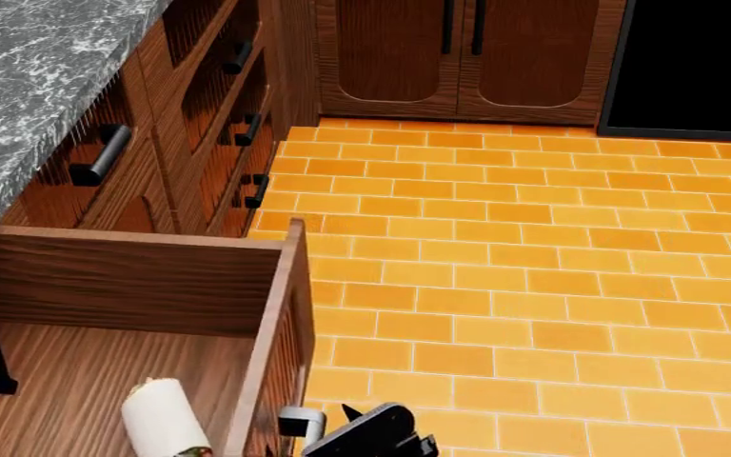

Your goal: Close the right drawer.

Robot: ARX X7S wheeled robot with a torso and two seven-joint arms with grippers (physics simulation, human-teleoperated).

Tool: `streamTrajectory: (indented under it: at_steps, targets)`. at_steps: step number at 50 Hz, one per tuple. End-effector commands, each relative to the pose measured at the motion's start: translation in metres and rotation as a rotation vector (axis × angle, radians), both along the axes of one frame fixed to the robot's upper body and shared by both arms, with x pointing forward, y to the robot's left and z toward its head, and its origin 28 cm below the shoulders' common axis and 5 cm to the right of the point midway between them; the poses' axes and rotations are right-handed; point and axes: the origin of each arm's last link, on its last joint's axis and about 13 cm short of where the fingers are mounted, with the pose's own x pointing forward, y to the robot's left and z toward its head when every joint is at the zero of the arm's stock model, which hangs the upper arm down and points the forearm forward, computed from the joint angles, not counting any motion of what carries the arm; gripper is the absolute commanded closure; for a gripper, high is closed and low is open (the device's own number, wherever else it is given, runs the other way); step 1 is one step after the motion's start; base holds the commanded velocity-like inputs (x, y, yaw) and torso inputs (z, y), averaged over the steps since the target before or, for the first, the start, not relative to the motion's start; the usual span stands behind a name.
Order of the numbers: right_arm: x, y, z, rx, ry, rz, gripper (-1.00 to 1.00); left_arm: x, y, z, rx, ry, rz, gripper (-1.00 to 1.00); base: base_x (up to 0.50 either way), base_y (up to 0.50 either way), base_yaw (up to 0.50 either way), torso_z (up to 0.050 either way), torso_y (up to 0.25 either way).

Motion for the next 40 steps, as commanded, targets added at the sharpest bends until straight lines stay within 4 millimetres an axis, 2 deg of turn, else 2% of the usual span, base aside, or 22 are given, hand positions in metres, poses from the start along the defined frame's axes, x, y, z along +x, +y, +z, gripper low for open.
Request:
streamTrajectory:
  at_steps: [1, 19, 40]
  targets:
    - [-0.022, 0.022, -0.014, -0.128, 0.048, 0.226, -1.0, -0.005, 0.0, -0.001, -0.005, 0.008, -0.002, -1.0, 0.0, 0.0, 0.0, 0.0, 0.0]
    - [-0.023, 0.025, -0.012, -0.129, 0.003, 0.364, -1.0, -0.014, -0.003, -0.005, -0.007, 0.026, -0.024, -1.0, 0.0, 0.0, 0.0, 0.0, 0.0]
    - [-0.02, 0.023, -0.008, -0.122, -0.053, 0.538, -1.0, -0.015, -0.004, -0.004, -0.002, 0.021, -0.03, -1.0, 0.0, 0.0, 0.0, 0.0, 0.0]
